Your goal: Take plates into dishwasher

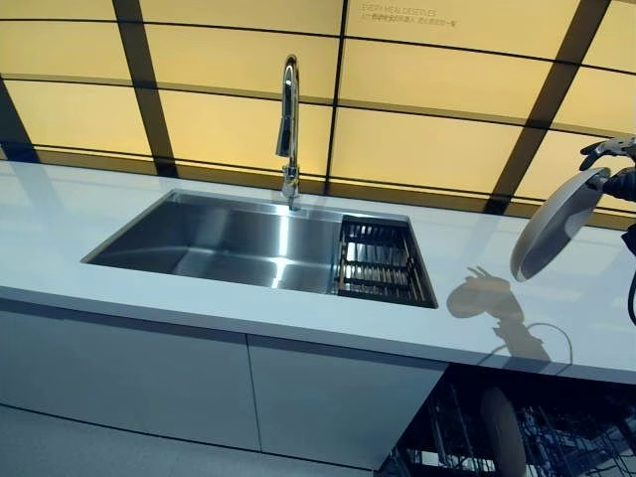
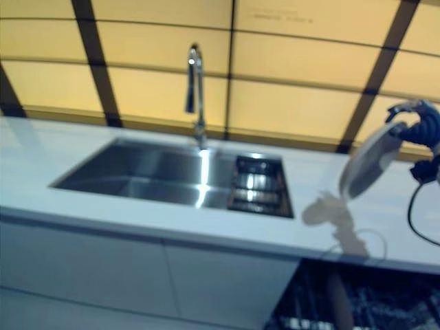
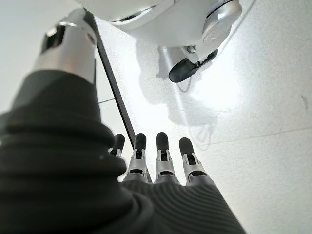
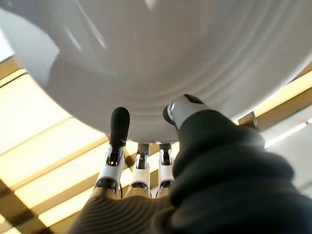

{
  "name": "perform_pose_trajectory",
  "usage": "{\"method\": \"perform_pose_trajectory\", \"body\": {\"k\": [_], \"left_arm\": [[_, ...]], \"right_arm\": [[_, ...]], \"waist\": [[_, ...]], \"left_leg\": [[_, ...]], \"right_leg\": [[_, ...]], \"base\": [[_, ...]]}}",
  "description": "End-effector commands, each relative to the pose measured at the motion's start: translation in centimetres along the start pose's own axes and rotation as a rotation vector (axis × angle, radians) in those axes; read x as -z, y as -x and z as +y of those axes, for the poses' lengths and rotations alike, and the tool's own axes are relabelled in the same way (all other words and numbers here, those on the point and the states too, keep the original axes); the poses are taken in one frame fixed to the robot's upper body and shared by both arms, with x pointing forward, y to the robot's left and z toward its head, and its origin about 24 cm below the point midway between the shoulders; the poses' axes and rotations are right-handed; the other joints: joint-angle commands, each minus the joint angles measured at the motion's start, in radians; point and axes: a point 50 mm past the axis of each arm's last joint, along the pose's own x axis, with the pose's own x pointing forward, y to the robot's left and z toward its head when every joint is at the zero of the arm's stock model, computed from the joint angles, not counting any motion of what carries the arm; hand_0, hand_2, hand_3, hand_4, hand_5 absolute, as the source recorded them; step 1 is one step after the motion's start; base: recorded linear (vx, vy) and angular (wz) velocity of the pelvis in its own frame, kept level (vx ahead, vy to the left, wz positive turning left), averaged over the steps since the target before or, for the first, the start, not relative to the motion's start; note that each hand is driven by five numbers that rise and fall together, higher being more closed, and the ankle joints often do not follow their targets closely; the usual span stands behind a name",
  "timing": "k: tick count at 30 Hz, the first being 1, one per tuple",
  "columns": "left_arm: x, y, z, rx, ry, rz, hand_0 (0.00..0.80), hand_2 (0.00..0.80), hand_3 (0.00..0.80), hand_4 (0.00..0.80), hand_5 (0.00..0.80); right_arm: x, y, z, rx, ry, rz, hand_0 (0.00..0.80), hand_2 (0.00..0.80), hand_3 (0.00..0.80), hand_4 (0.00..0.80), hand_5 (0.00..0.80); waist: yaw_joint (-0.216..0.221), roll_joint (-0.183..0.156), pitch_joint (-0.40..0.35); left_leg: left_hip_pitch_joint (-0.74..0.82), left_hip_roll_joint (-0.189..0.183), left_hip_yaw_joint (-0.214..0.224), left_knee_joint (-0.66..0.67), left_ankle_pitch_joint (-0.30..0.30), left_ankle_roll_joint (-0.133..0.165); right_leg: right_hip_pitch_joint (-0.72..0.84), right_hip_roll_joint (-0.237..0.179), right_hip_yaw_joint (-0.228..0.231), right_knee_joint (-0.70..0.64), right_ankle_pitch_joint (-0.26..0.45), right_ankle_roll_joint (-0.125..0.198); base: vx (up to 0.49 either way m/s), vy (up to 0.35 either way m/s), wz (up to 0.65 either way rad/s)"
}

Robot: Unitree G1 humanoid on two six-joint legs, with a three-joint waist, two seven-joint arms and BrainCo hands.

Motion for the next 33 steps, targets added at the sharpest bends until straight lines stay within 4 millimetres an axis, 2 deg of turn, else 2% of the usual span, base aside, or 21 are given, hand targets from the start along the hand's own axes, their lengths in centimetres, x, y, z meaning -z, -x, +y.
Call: {"method": "perform_pose_trajectory", "body": {"k": [1,10,24,33], "left_arm": [[-0.9,-0.5,1.3,-0.051,-0.01,-0.007,0.0,0.0,0.0,0.0,0.0],[-1.5,-0.6,1.1,-0.053,0.004,-0.021,0.0,0.0,0.0,0.0,0.0],[-1.2,-0.6,1.9,-0.09,0.039,-0.004,0.0,0.0,0.0,0.0,0.0],[-0.8,-0.5,2.2,-0.113,0.071,0.009,0.0,0.0,0.0,0.0,0.0]], "right_arm": [[-2.5,0.3,-3.3,0.097,0.062,-0.116,0.8,0.8,0.8,0.8,0.8],[-1.2,1.6,-3.4,0.061,0.085,-0.062,0.8,0.8,0.8,0.8,0.8],[1.8,4.2,-1.5,-0.042,0.076,0.051,0.8,0.8,0.8,0.8,0.8],[2.6,5.6,-0.2,-0.086,0.069,0.053,0.8,0.8,0.8,0.8,0.8]], "waist": [[0.01,-0.028,-0.017],[-0.026,-0.03,-0.023],[-0.067,-0.032,-0.02],[-0.081,-0.034,-0.011]], "left_leg": [[0.05,-0.035,-0.045,0.003,-0.088,0.025],[0.059,-0.034,-0.027,0.003,-0.091,0.028],[0.061,-0.039,-0.009,0.003,-0.09,0.038],[0.063,-0.042,0.0,0.003,-0.093,0.047]], "right_leg": [[0.075,0.001,0.004,0.012,-0.043,0.044],[0.069,0.006,0.034,0.018,-0.041,0.045],[0.049,0.002,0.076,0.057,-0.029,0.053],[0.034,-0.003,0.09,0.082,-0.025,0.06]], "base": [[-0.02,0.013,-0.18],[-0.018,0.013,-0.1],[-0.019,0.011,-0.06],[-0.007,0.002,-0.04]]}}
